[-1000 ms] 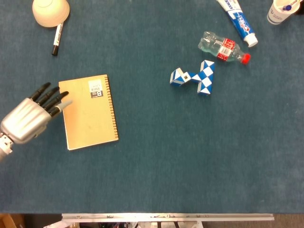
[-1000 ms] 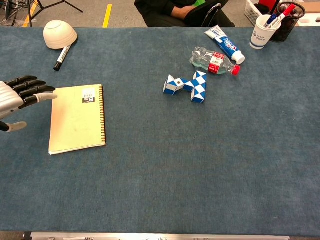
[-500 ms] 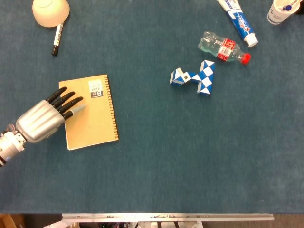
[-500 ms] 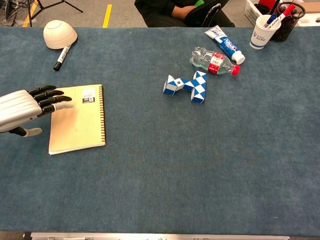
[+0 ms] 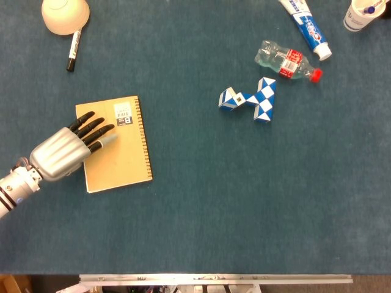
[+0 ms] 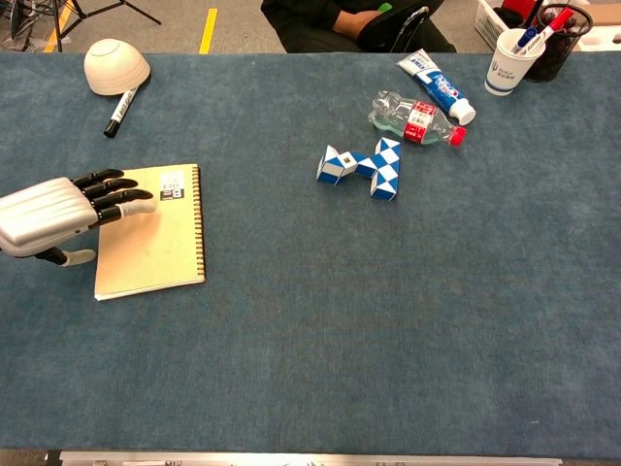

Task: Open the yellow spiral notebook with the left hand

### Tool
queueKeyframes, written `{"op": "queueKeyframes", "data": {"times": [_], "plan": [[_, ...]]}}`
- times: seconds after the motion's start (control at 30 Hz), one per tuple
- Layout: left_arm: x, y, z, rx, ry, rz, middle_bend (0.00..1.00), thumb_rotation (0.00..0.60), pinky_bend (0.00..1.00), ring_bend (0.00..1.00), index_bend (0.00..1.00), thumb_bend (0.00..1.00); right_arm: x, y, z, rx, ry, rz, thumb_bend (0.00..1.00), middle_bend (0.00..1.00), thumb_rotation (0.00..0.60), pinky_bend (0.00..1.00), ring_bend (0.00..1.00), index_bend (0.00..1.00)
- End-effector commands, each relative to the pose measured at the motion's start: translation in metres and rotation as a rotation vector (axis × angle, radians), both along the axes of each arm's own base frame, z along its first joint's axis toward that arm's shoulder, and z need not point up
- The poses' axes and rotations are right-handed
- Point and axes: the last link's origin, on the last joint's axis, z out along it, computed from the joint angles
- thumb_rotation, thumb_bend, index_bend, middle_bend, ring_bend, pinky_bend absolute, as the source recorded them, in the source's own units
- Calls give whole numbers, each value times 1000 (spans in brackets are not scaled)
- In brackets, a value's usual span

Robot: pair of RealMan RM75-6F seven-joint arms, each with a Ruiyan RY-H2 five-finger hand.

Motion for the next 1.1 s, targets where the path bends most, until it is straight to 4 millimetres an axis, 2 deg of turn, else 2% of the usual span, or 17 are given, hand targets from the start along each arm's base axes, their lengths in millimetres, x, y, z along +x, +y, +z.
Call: {"op": "queueKeyframes", "data": {"times": [0.03,0.53,1.1], "plan": [[1,1,-1,1,-4,0,52,600,0,7,59,226,0,0,1,-2,0,-2,353,99,600,0,2,93],[-6,-6,4,-2,0,24,49,600,0,7,59,225,0,-1,-2,5,-2,0,353,99,600,0,2,93],[13,-1,-16,-26,-56,18,48,600,0,7,59,225,-3,4,4,-14,-2,-7,354,99,600,0,2,93]]}}
